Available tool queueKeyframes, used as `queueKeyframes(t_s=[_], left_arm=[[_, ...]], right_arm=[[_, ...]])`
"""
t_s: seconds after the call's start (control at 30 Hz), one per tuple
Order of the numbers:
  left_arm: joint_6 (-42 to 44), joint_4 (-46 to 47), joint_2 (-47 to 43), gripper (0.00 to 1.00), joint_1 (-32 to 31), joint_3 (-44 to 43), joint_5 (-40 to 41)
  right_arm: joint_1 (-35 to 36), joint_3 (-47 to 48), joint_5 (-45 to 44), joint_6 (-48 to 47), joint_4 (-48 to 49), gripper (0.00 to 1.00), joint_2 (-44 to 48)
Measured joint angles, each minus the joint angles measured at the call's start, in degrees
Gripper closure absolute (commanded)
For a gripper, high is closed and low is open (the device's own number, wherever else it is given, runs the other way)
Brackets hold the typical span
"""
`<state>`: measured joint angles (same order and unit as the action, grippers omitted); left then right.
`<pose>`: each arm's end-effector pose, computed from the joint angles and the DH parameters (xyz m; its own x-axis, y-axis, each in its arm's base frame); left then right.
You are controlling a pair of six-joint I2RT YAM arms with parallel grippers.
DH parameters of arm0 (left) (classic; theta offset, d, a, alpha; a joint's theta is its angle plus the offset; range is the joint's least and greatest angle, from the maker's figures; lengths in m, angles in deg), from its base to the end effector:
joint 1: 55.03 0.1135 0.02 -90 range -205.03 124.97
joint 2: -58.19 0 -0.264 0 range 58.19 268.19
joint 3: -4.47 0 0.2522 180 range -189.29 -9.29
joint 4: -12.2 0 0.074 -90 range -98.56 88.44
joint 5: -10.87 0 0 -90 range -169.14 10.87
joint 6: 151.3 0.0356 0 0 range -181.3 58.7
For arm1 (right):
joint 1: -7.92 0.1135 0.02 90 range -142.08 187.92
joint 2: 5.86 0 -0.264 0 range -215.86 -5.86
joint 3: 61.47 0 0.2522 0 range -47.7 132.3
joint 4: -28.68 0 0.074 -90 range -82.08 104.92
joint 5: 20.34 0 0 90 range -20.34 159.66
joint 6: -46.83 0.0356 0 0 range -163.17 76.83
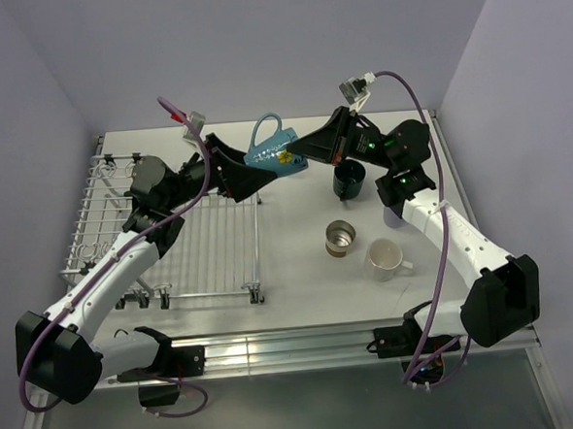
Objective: Load the cups into the dish rack
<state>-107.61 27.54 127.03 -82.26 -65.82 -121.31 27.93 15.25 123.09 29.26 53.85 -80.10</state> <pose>0.2317 -0.1461 0.3951 -0.4811 -0.3551 -0.8016 0.8148 0.1564 -0.5583 0.2576 0.1242 0.4227 -0.7000 0.3496 -0.6227 -0.6790 -0.0559 0.7320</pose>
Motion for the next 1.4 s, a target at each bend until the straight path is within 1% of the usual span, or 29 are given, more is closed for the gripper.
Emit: queueKeyframes(t_s=[0.1, 0.13, 0.2, 0.37, 0.57, 0.67, 0.7, 0.77, 0.8, 0.83, 0.87, 0.9, 0.97, 1.0, 1.03, 1.07, 1.13, 1.23, 1.27, 1.37, 1.4], left_arm=[[-0.3, 0.0, 0.0, 0.08, 0.0, 0.2, 0.5], [-0.5, 0.2, 0.0, 0.07, 0.0, 0.3, 0.7], [-0.8, 0.5, 0.0, 0.07, 0.0, 0.4, 1.1], [-1.2, 1.1, 0.0, 0.06, 0.0, 0.8, 1.6], [-1.4, 1.7, 0.0, 0.07, 0.0, 1.1, 2.4], [-1.5, 2.0, 0.0, 0.1, 0.0, 1.3, 2.8], [-1.6, 2.3, 0.0, 0.13, 0.0, 1.5, 2.9], [-1.7, 2.8, 0.0, 0.17, 0.0, 1.9, 3.1], [-1.7, 2.9, 0.0, 0.26, 0.0, 2.0, 3.1], [-1.9, 2.9, 0.0, 0.31, 0.0, 2.0, 3.2], [-2.0, 3.2, 0.0, 0.38, 0.1, 2.1, 3.2], [-2.3, 3.4, 0.0, 0.57, 0.1, 2.2, 3.2], [-2.7, 4.0, 0.1, 0.71, 0.3, 2.3, 3.0], [-2.9, 4.1, 0.3, 0.84, 0.3, 2.3, 2.9], [-2.9, 4.2, 0.4, 0.9, 0.3, 2.3, 2.9], [-3.0, 4.2, 0.4, 0.98, 0.3, 2.3, 2.9], [-3.0, 4.2, 0.4, 1.0, 0.4, 2.3, 2.8], [-2.9, 4.1, 0.4, 1.0, 0.4, 2.3, 2.9], [-2.8, 3.9, 0.4, 1.0, 0.4, 2.3, 3.0], [-2.4, 2.2, 0.0, 1.0, 0.3, 2.3, 3.1], [-2.2, 1.0, -0.3, 1.0, 0.3, 2.3, 3.3]], right_arm=[[0.1, -0.4, 0.0, 0.0, 0.7, 1.0, -0.2], [0.1, -0.4, 0.0, 0.0, 0.8, 1.0, -0.2], [0.1, -0.6, 0.0, 0.1, 0.9, 1.0, -0.2], [0.3, -0.7, 0.0, 0.2, 1.0, 1.0, -0.3], [0.6, -0.7, -0.1, 0.1, 1.1, 1.0, -0.7], [0.8, -0.7, -0.2, 0.1, 1.4, 1.0, -0.9], [1.0, -0.7, -0.2, 0.0, 1.3, 1.0, -0.9], [1.1, -0.7, -0.2, -0.2, 1.2, 1.0, -1.0], [1.1, -0.7, -0.2, -0.3, 1.2, 1.0, -1.0], [1.2, -0.7, -0.2, -0.3, 1.2, 1.0, -1.0], [1.2, -0.7, -0.3, -0.3, 1.3, 1.0, -1.0], [1.2, -0.7, -0.4, -0.3, 1.3, 1.0, -1.0], [1.2, -0.7, -0.5, -0.2, 1.3, 1.0, -1.0], [1.2, -0.7, -0.7, -0.5, 1.2, 1.0, -1.0], [1.2, -0.7, -0.7, -0.5, 1.1, 1.0, -1.0], [1.2, -0.7, -0.7, -0.5, 1.0, 0.98, -1.0], [1.2, -0.7, -0.8, -0.7, 0.9, 0.92, -1.1], [1.2, -0.7, -1.0, -1.2, 0.3, 0.78, -1.1], [1.2, -0.7, -1.3, -1.8, -0.1, 0.68, -1.1], [1.5, -0.7, -2.3, -5.1, -3.8, 0.52, -1.0], [1.6, -0.7, -3.0, -6.4, -5.4, 0.5, -0.9]])
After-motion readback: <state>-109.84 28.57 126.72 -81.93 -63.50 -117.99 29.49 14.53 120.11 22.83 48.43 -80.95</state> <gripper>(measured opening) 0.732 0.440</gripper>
